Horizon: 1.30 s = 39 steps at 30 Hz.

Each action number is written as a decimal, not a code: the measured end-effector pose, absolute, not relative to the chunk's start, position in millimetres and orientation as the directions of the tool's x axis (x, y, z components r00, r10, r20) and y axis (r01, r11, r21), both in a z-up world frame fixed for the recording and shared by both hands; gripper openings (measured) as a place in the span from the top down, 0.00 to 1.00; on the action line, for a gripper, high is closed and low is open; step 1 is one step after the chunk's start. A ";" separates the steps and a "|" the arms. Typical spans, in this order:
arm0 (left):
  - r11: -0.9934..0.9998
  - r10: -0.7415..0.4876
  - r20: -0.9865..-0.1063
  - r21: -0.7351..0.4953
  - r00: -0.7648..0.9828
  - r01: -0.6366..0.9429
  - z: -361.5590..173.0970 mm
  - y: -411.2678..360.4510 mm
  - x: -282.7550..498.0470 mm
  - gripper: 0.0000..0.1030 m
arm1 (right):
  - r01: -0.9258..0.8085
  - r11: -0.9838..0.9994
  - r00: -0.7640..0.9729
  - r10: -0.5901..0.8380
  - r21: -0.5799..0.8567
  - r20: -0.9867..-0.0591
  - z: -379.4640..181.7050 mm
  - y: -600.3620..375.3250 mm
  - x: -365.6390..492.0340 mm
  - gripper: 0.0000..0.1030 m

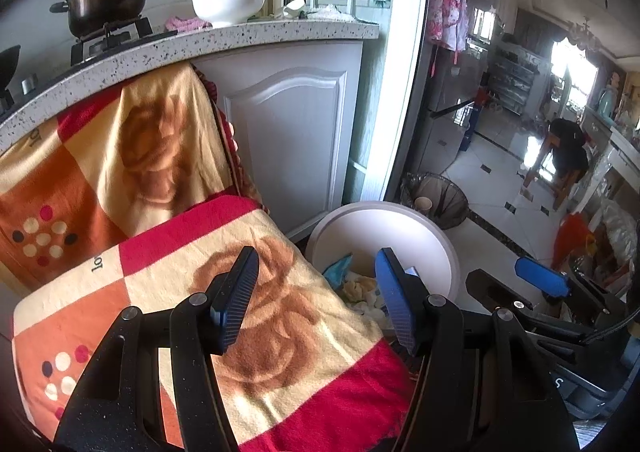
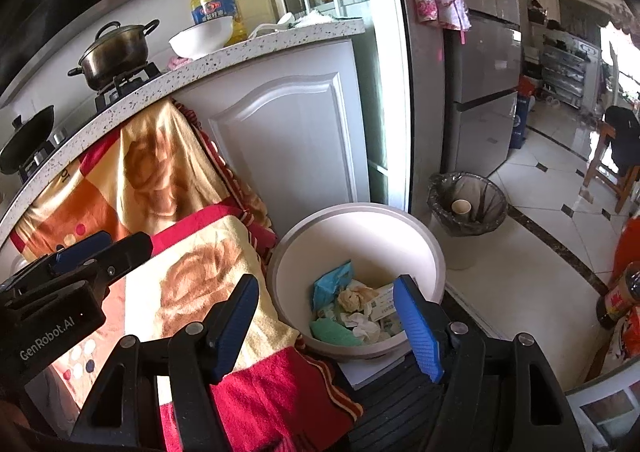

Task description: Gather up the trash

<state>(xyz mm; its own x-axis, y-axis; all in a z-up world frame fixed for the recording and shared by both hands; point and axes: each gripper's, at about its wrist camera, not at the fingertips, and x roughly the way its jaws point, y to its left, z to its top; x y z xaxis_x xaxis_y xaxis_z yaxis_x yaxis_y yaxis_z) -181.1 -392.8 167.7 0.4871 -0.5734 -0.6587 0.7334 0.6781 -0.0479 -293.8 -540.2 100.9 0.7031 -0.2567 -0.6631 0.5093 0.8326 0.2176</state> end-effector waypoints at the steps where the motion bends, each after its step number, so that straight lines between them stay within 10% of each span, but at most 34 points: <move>1: 0.679 -0.574 -0.654 -0.044 0.492 0.733 169.3 -392.8 -182.3 0.42 | 0.511 0.831 0.703 -0.258 0.219 -0.663 101.4 -540.4 -294.8 0.34; 39: 0.653 -0.593 -0.663 -0.064 0.457 0.755 170.8 -393.1 -190.5 0.42 | 0.521 0.833 0.699 -0.292 0.184 -0.653 109.0 -537.3 -291.5 0.33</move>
